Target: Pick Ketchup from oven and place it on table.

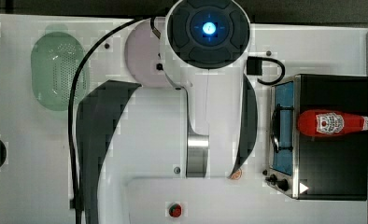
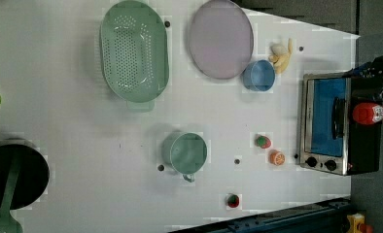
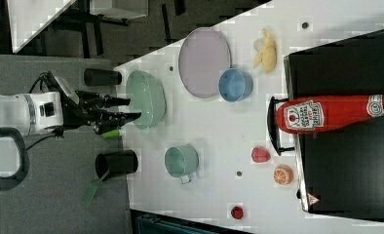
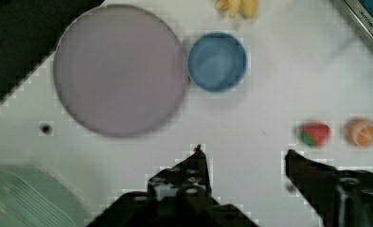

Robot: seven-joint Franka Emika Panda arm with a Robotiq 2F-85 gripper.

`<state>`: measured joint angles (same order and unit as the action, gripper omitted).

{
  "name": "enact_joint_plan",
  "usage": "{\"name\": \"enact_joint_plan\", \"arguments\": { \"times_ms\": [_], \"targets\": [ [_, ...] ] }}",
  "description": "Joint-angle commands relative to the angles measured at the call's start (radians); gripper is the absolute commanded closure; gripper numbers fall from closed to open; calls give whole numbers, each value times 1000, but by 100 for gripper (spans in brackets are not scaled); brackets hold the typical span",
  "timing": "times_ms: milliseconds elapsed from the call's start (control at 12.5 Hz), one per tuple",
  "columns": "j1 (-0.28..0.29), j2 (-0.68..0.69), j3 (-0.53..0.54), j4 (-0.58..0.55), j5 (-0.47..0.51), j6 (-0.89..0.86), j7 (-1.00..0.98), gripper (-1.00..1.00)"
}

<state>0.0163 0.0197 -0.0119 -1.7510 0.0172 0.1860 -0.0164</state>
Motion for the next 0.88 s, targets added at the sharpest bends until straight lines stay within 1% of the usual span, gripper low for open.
{"name": "enact_joint_plan", "arguments": {
  "times_ms": [80,240,480,640,880],
  "targets": [
    [-30,-278,-47,-91,-24,-149,54,-58],
    [-30,-278,-51,-91,-24,-147,54,-99],
    [-45,-273,-89,-90,-25,-130,54,-100],
    [-67,-254,-150,-90,-26,-93,54,-100],
    [-93,-204,-268,-89,-26,-17,54,-100]
  ]
}}
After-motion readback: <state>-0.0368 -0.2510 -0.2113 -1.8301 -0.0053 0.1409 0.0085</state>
